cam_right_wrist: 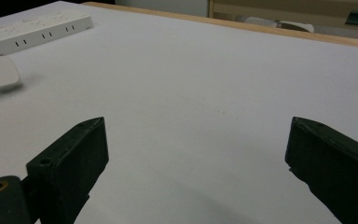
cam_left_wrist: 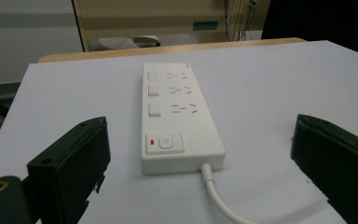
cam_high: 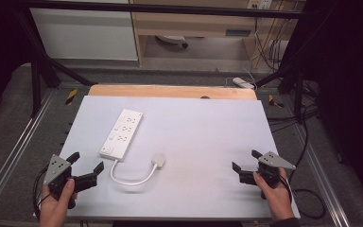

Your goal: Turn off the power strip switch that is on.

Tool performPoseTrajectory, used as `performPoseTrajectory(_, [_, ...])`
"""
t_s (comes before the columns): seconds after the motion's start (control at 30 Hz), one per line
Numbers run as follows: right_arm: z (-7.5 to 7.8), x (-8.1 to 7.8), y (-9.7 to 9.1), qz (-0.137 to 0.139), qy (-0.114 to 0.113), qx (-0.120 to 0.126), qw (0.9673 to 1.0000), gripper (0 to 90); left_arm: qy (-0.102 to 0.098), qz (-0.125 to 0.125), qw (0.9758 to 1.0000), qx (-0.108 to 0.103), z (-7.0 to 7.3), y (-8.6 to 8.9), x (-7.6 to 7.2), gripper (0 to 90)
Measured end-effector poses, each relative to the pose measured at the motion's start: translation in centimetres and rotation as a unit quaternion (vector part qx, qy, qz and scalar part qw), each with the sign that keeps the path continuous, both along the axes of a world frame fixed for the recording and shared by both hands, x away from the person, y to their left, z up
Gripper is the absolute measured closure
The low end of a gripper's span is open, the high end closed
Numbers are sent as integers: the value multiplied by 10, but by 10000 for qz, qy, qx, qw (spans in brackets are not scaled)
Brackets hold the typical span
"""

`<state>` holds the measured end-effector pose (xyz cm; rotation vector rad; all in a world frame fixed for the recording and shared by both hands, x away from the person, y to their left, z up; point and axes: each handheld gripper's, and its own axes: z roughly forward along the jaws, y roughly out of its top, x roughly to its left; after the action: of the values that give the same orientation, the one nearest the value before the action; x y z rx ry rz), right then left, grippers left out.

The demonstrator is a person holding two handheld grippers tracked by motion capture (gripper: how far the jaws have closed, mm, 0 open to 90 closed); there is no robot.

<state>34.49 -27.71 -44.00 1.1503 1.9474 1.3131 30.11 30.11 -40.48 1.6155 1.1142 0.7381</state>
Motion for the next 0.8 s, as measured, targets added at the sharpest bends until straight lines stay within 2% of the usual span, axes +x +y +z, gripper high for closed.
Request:
performPoseTrajectory(0.27, [1, 1, 2, 49, -69, -36, 10000, 46, 32, -39, 10000, -50, 1, 1, 0, 45])
performPoseTrajectory(0.47, [1, 1, 5, 68, 1, 4, 10000, 44, 90, -133, 9998, -125, 5, -1, -2, 45])
performPoseTrajectory(0.8, [2, 3, 6, 40, -32, 40, 10000, 40, 134, 31, 9997, -195, 9, -2, 3, 45])
